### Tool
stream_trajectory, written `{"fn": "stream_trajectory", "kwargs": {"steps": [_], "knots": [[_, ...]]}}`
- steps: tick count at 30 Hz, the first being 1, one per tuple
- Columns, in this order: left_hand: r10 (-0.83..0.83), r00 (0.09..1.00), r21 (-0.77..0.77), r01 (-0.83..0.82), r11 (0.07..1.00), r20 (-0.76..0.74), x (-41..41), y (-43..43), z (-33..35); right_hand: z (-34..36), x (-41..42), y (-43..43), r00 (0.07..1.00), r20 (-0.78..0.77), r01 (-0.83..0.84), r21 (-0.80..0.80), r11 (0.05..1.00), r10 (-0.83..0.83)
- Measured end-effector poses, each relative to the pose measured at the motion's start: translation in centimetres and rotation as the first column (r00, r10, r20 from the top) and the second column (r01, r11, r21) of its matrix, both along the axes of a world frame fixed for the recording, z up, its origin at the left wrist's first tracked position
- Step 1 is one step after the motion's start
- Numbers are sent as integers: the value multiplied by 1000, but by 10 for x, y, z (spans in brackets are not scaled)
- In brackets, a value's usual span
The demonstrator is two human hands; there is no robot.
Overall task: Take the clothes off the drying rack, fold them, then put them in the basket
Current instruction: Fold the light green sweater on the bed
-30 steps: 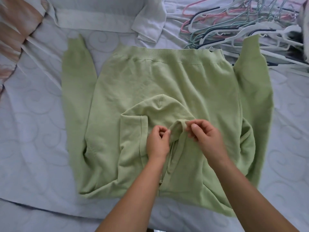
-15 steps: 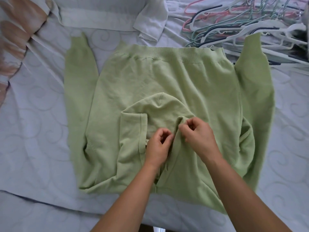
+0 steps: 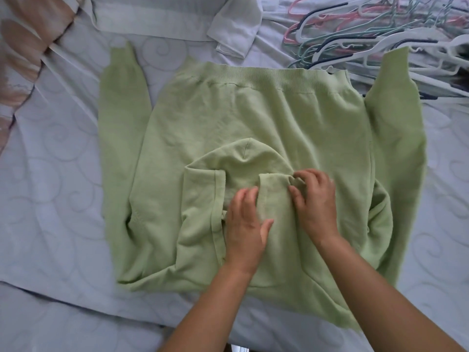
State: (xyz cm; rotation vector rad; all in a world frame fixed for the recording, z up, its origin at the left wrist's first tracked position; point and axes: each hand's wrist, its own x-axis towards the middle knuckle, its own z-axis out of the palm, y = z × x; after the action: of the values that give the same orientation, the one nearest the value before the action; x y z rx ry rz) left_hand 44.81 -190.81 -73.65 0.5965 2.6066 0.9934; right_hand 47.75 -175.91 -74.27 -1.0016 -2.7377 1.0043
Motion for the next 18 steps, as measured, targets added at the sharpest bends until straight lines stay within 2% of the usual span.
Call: {"fn": "stream_trajectory", "kwargs": {"steps": [1,2,4,6,8,11,13,15,16,17,18], "knots": [[-149,973,-110,131,985,-179,5,-3,-6,-1,-5,5,1000,-25,3,4,1000,-3],[-275,925,-204,225,953,-264,8,-5,-14,-1,-8,8,998,-67,-4,32,999,6],[-375,891,-282,302,910,-255,10,-10,-29,0,-10,2,982,-144,-99,153,983,122],[-387,895,-337,302,892,-223,8,-13,-43,-9,-2,-11,925,-154,-302,257,918,348],[-418,883,-398,312,863,-215,7,-15,-54,-27,9,-17,864,-56,-468,280,839,500],[-448,867,-431,325,842,-221,3,-18,-57,-41,11,-10,841,32,-530,253,809,541],[-445,859,-390,331,859,-251,2,-20,-48,-31,14,-6,905,-36,-415,145,898,424],[-453,842,-356,343,869,-293,7,-27,-38,-14,18,-4,994,-94,-64,-39,997,61],[-467,831,-360,354,863,-302,10,-30,-35,-6,17,-2,993,-64,94,-101,990,-101],[-486,821,-376,367,851,-300,14,-33,-35,-4,15,0,986,17,165,-131,978,-164],[-505,813,-393,380,837,-289,17,-35,-37,-6,12,3,984,106,153,-121,981,-141]]}}
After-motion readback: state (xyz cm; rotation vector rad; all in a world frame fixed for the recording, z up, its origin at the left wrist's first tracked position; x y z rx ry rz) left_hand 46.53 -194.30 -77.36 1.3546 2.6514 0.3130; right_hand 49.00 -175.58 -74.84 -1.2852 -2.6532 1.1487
